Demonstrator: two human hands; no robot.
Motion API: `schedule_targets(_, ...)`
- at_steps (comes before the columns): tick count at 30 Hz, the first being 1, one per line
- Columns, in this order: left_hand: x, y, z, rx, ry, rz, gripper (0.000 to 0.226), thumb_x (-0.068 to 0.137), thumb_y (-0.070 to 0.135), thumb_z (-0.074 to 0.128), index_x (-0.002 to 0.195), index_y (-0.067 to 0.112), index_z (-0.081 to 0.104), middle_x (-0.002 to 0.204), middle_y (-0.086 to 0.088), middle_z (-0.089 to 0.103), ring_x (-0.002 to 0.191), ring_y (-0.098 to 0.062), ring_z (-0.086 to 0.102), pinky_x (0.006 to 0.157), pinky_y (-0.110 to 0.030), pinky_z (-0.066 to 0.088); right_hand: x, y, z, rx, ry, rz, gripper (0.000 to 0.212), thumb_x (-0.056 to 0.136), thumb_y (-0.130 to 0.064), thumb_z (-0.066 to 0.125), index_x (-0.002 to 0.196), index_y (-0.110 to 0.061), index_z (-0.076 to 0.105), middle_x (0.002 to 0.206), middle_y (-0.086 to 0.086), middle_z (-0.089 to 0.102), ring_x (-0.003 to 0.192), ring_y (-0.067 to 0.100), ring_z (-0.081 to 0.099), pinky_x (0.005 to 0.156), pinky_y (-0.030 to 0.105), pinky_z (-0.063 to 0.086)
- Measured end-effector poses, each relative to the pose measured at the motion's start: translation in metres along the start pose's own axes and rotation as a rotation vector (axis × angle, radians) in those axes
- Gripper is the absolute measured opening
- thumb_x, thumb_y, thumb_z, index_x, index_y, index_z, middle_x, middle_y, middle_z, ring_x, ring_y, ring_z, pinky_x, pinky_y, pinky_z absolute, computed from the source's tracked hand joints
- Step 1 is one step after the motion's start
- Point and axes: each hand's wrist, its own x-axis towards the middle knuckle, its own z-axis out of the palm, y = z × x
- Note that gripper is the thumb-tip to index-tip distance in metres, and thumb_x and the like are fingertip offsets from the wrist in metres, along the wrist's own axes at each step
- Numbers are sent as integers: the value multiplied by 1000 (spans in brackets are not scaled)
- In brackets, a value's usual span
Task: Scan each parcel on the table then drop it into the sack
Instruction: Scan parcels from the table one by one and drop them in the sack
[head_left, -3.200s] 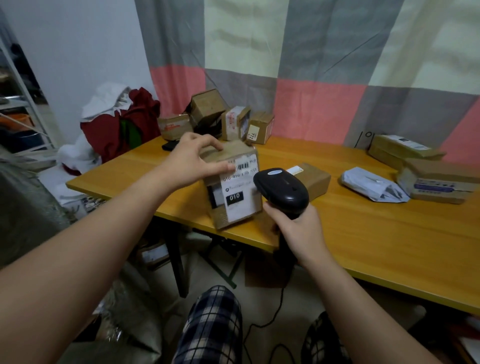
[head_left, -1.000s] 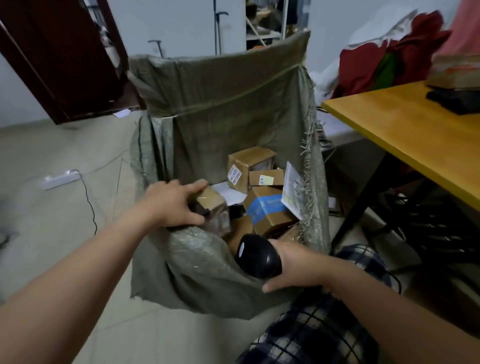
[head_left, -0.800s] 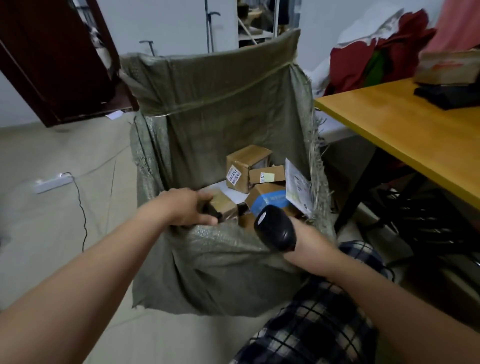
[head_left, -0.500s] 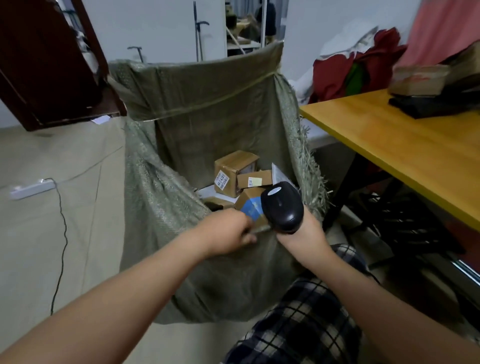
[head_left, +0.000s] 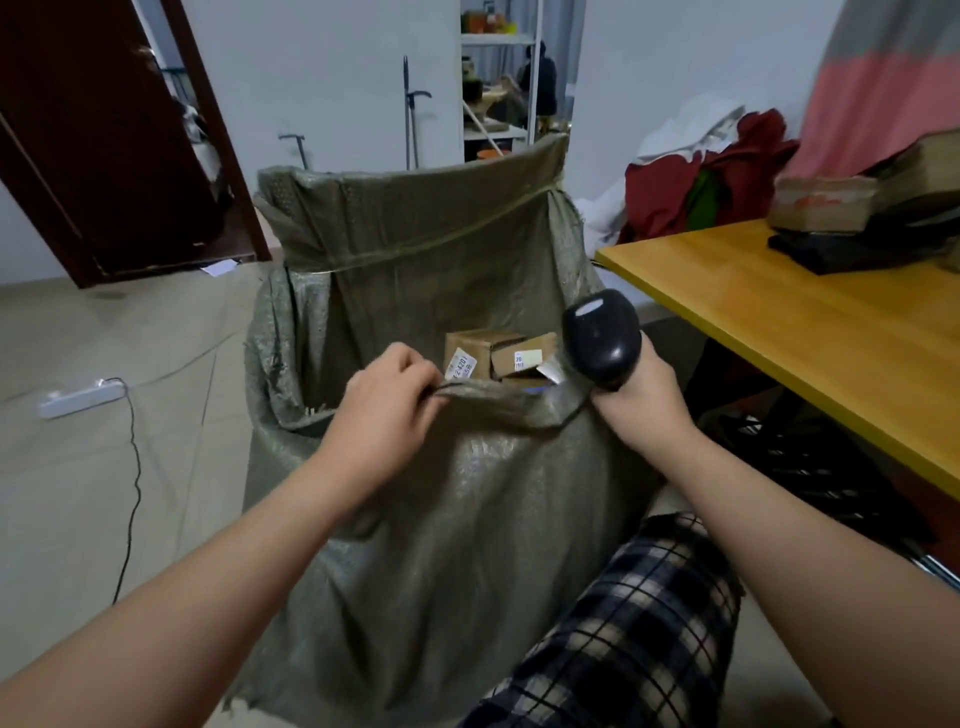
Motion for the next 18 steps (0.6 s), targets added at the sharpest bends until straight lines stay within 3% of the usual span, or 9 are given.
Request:
schedule_targets(4, -5, 13, 10, 5, -161, -64, 57, 83, 48, 66, 131, 22, 49, 117, 1, 65, 110, -23, 59, 95, -40, 41, -11, -50, 16, 415, 102, -44, 40, 72, 2, 72, 100, -23, 58, 100, -4, 65, 101, 11, 61, 85, 19, 46)
schedule_targets(6, -9, 7, 15, 79, -222, -42, 38, 87, 42, 62, 121, 26, 57, 113, 4, 67, 111, -21, 59, 92, -35, 37, -24, -36, 25, 473, 73, 19, 40, 71, 7, 72, 89, -27, 59, 89, -11, 65, 88, 4, 62, 74, 9, 47)
schedule_targets(8, -16, 2, 20, 241, -262, -16, 22, 91, 31, 53, 108, 24, 63, 110, 2, 66, 111, -21, 57, 88, -34, 34, -37, -9, 28, 461, 56, 111, 40, 71, 9, 71, 86, -25, 58, 84, -12, 63, 89, 11, 63, 71, 12, 46)
schedule_targets(12, -17, 3, 20, 227, -195, -81, 11, 89, 26, 52, 92, 18, 58, 103, -7, 66, 105, -29, 58, 81, -36, 34, -39, 29, 24, 385, 82, 220, 45, 70, 8, 71, 104, -19, 58, 94, -3, 64, 98, 17, 61, 82, 24, 45)
schedule_targets(15, -8, 8, 20, 193, -199, -94, 10, 88, 29, 54, 90, 20, 56, 103, -7, 66, 105, -29, 57, 83, -36, 34, -37, 45, 26, 310, 79, 223, 61, 67, 8, 73, 123, -10, 56, 107, 2, 65, 104, 18, 61, 88, 24, 45)
schedule_targets(18, 1, 19, 24, 129, -248, -66, 16, 86, 34, 55, 96, 21, 57, 102, 0, 65, 104, -24, 57, 88, -36, 35, -37, 55, 23, 236, 37, 221, 68, 65, 4, 78, 126, -11, 54, 113, 1, 63, 111, 18, 59, 92, 26, 44)
